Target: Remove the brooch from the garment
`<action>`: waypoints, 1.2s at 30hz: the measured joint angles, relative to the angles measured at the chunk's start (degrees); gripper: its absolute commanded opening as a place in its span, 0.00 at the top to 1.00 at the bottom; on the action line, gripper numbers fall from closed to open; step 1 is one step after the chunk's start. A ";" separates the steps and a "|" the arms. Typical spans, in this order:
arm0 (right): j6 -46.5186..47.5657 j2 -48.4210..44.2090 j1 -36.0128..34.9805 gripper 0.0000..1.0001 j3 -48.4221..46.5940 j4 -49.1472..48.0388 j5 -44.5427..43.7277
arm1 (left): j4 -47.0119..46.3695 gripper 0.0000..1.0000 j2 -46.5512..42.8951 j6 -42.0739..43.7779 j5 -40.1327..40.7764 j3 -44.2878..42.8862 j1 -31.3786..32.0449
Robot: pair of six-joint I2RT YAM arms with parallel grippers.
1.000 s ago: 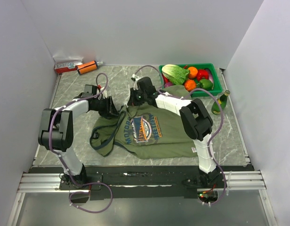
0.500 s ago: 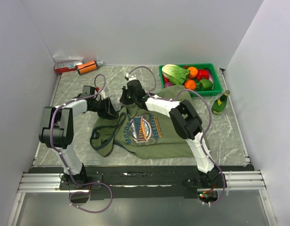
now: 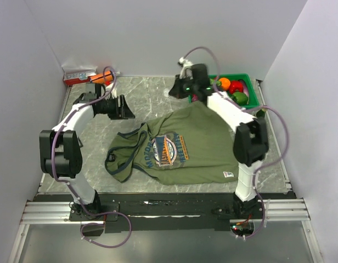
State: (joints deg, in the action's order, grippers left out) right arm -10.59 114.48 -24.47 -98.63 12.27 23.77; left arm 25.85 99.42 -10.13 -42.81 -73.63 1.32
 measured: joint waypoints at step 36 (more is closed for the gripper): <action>30.73 -10.25 3.76 1.00 2.97 29.51 29.66 | 11.21 0.55 17.73 24.11 24.35 -10.86 -4.81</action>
State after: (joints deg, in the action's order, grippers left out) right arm 20.14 104.22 -20.71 -95.66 41.78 53.43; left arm 37.06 117.14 13.98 -18.46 -84.49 -3.49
